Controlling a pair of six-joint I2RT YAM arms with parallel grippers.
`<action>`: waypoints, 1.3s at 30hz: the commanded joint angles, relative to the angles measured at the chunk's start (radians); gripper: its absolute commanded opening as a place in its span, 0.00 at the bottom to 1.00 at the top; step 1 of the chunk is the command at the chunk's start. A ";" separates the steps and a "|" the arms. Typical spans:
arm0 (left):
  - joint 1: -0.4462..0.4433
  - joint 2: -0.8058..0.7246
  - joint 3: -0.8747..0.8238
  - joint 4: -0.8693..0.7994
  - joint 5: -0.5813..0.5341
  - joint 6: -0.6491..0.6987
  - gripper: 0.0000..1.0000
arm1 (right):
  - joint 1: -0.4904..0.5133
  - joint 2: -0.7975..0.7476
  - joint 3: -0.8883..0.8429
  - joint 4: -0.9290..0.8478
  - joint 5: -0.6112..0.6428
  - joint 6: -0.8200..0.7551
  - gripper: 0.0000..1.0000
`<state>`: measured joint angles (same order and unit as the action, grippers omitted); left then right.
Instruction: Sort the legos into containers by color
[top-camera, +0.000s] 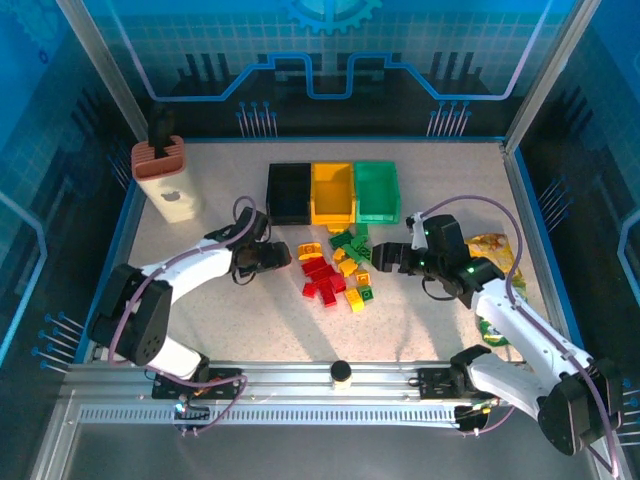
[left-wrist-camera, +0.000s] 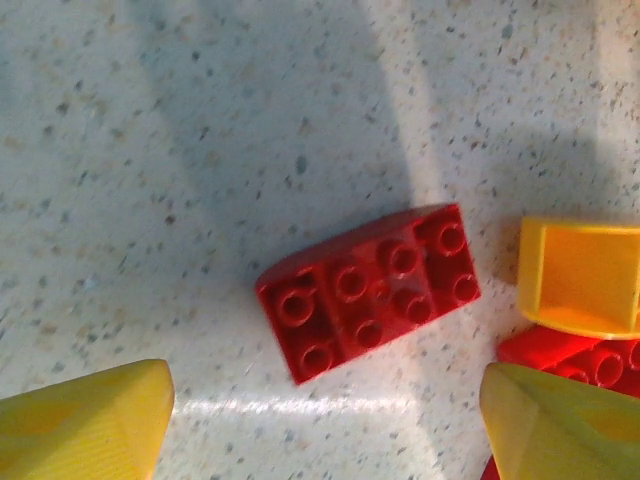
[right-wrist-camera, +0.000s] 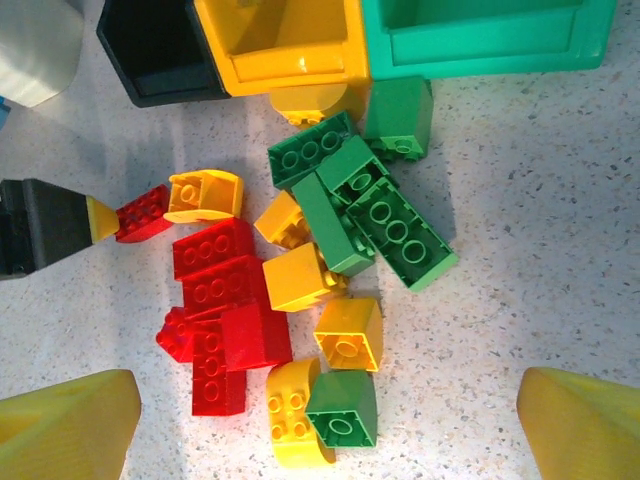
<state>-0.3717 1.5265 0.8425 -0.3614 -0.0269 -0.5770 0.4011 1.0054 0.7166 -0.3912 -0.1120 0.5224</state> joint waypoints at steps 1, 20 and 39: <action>-0.014 0.054 0.051 -0.037 0.025 -0.003 0.79 | 0.007 0.043 0.018 -0.011 0.015 -0.032 0.98; -0.069 0.259 0.206 -0.121 -0.067 -0.009 0.72 | -0.006 0.221 0.070 0.111 -0.037 -0.030 0.96; -0.071 0.193 0.179 -0.114 -0.113 0.012 0.55 | -0.003 0.136 -0.007 0.127 -0.024 0.018 0.94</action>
<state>-0.4397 1.7687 1.0496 -0.4545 -0.1101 -0.5743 0.3985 1.1721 0.7273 -0.2752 -0.1349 0.5278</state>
